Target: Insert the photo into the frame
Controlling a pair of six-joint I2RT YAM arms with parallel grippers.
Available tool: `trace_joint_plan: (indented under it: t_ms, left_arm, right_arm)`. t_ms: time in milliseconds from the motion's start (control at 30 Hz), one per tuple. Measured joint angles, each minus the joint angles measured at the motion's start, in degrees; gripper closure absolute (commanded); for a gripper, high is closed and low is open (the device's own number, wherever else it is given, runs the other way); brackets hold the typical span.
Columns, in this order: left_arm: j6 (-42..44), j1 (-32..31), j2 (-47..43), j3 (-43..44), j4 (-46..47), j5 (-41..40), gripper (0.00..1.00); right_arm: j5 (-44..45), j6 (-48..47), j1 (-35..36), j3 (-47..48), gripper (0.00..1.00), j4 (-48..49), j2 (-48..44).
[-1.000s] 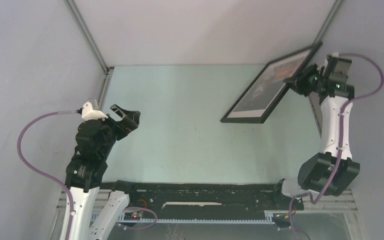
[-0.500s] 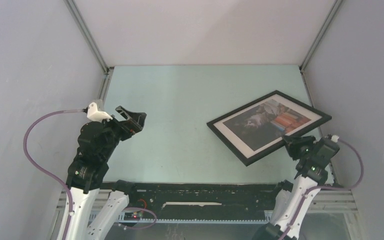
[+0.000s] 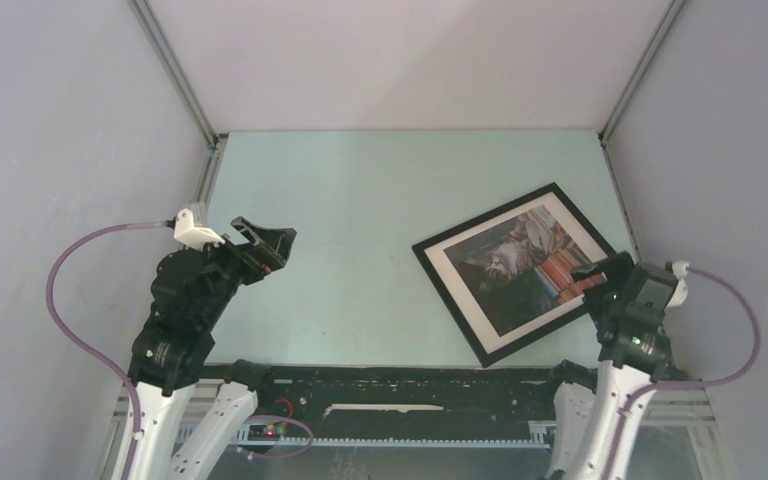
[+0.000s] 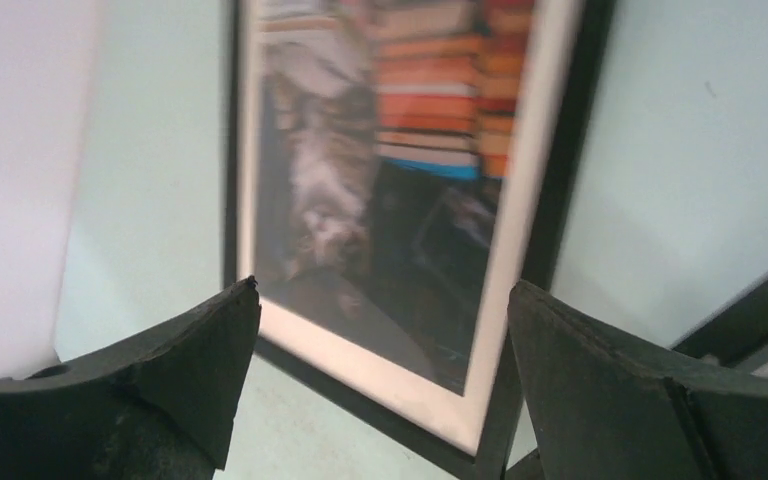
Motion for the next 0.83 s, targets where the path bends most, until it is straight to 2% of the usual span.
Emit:
trace_joint_plan:
  t_ms: [100,167,267,433,600,833]
  left_arm:
    - [0.6,0.0,0.2,0.2,-0.1,0.0,0.00]
    - [1.7,0.0,0.6,1.2,-0.6,0.2,0.00]
    - [4.3,0.0,2.7,7.6,-3.1,0.8,0.00]
    - [8.0,0.0,4.3,22.9,-3.2,0.1,0.00]
    - [9.8,0.0,3.4,31.8,-2.7,-2.0,0.00]
    - [11.8,0.0,3.1,36.1,-2.8,-4.6,0.00]
  right_arm:
    - [5.5,-3.1,11.6,12.7,0.00,-2.4,2.6]
    - [7.9,-6.4,20.3,25.2,0.00,-4.0,6.3]
    - [8.7,-12.2,28.9,40.6,0.00,-3.0,10.1]
    - [7.2,-18.5,32.8,54.8,0.01,-0.7,9.6]
    - [1.9,-20.3,32.8,60.4,0.00,4.7,8.0]
    - [0.4,-21.8,32.9,56.7,0.00,10.9,2.5]
